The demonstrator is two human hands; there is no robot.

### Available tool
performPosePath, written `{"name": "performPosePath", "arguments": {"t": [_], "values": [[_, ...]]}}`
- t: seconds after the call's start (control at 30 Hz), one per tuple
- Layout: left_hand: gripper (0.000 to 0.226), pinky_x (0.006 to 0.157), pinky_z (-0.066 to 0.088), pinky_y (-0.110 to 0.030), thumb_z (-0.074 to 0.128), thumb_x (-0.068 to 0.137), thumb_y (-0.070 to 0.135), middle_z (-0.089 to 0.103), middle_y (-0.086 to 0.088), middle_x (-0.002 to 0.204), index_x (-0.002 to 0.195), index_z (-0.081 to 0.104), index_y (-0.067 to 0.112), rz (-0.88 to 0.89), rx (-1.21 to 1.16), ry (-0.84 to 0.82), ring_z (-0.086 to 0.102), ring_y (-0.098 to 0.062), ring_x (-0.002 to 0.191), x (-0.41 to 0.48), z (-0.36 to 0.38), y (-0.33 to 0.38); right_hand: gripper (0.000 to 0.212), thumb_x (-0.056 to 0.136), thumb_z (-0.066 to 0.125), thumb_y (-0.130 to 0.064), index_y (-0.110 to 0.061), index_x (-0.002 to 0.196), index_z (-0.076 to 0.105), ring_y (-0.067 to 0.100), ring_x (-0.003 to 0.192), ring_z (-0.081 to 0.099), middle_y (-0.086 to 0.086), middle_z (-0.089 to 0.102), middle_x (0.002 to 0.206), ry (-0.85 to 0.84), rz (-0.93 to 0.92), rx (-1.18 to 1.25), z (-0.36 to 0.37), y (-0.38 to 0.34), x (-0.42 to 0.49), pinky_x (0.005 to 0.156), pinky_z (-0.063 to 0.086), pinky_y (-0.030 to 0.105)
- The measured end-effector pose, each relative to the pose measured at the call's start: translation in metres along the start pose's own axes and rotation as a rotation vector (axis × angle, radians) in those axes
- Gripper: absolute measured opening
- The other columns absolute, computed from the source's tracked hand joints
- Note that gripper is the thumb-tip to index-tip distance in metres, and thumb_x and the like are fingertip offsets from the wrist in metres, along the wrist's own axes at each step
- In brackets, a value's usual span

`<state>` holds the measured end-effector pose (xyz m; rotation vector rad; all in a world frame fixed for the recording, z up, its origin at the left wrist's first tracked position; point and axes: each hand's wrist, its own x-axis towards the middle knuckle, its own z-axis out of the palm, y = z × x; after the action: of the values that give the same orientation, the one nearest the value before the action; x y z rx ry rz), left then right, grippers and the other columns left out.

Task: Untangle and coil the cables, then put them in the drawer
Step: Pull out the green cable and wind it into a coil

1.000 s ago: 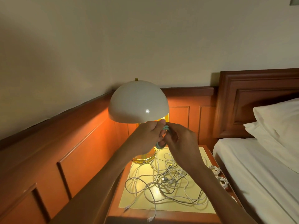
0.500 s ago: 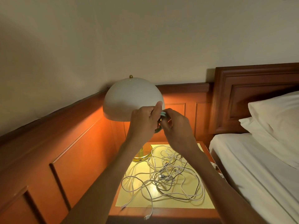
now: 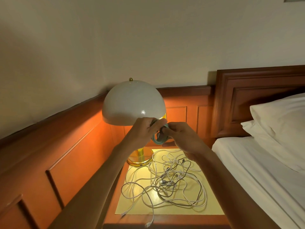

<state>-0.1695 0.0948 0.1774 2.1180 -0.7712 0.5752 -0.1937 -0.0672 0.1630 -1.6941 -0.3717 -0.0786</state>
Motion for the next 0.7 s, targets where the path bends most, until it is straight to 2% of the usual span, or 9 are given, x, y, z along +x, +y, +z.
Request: {"name": "performPosePath", "arguments": {"t": [0.1,0.2,0.3,0.4,0.47,0.53,0.6,0.7], "values": [[0.056,0.047,0.044,-0.026,0.042,0.094,0.056,0.054,-0.005,0.053,0.071,0.057,0.006,0.02,0.066,-0.017,0.053,-0.015,0.041,-0.002,-0.002,0.0,0.022,0.102,0.052,-0.008,0.004,0.107,0.07,0.021,0.081,0.074,0.021,0.073,0.098,0.122,-0.041,0.138,0.01,0.009,0.001,0.068,0.06,0.027],[0.044,0.049,0.044,-0.02,0.04,0.101,0.043,0.053,0.003,0.053,0.074,0.058,0.013,0.014,0.192,0.078,0.058,-0.012,0.046,-0.006,0.003,-0.002,0.016,0.098,0.059,-0.008,-0.008,0.103,0.074,0.023,0.086,0.074,0.012,0.075,0.093,0.268,-0.089,0.222,0.024,0.013,0.002,0.072,0.062,0.031],[0.041,0.05,0.04,-0.01,0.036,0.102,0.043,0.057,0.004,0.061,0.082,0.06,0.016,-0.043,0.255,0.131,0.06,-0.008,0.049,-0.009,0.006,-0.003,0.013,0.094,0.066,-0.007,-0.008,0.103,0.074,0.024,0.083,0.075,0.012,0.076,0.091,0.325,-0.021,0.378,0.032,0.011,0.004,0.072,0.062,0.034],[0.036,0.049,0.045,-0.009,0.038,0.104,0.038,0.064,-0.004,0.077,0.09,0.061,0.014,-0.076,0.293,0.134,0.064,-0.011,0.054,-0.013,0.002,-0.006,0.021,0.092,0.068,-0.007,-0.004,0.112,0.07,0.032,0.091,0.074,0.019,0.075,0.101,0.245,0.099,0.493,0.032,0.011,0.006,0.079,0.061,0.041],[0.035,0.053,0.053,-0.019,0.04,0.103,0.036,0.064,-0.006,0.083,0.096,0.063,0.01,-0.044,0.346,0.117,0.068,-0.017,0.062,-0.016,0.0,-0.01,0.025,0.092,0.068,-0.009,-0.004,0.116,0.067,0.031,0.095,0.073,0.02,0.074,0.105,0.166,0.182,0.492,0.028,0.011,0.007,0.079,0.06,0.037],[0.045,0.054,0.056,-0.024,0.035,0.099,0.045,0.063,-0.005,0.081,0.093,0.062,0.01,-0.039,0.329,0.121,0.069,-0.017,0.063,-0.02,0.0,-0.01,0.028,0.092,0.069,-0.014,-0.01,0.12,0.064,0.029,0.1,0.072,0.017,0.074,0.106,0.108,0.233,0.423,0.024,0.011,0.007,0.087,0.057,0.037],[0.046,0.048,0.054,-0.022,0.035,0.099,0.046,0.064,-0.006,0.08,0.093,0.063,0.01,-0.059,0.304,0.127,0.067,-0.015,0.058,-0.02,0.0,-0.01,0.032,0.092,0.07,-0.016,-0.014,0.123,0.06,0.028,0.101,0.071,0.016,0.074,0.106,0.077,0.239,0.382,0.02,0.011,0.007,0.092,0.055,0.041],[0.035,0.045,0.047,-0.015,0.04,0.102,0.038,0.064,-0.005,0.081,0.097,0.062,0.01,-0.066,0.282,0.11,0.062,-0.011,0.053,-0.019,-0.002,-0.007,0.038,0.092,0.069,-0.015,-0.016,0.127,0.056,0.029,0.101,0.071,0.017,0.074,0.107,0.039,0.225,0.416,0.015,0.01,0.008,0.09,0.055,0.042]]}}
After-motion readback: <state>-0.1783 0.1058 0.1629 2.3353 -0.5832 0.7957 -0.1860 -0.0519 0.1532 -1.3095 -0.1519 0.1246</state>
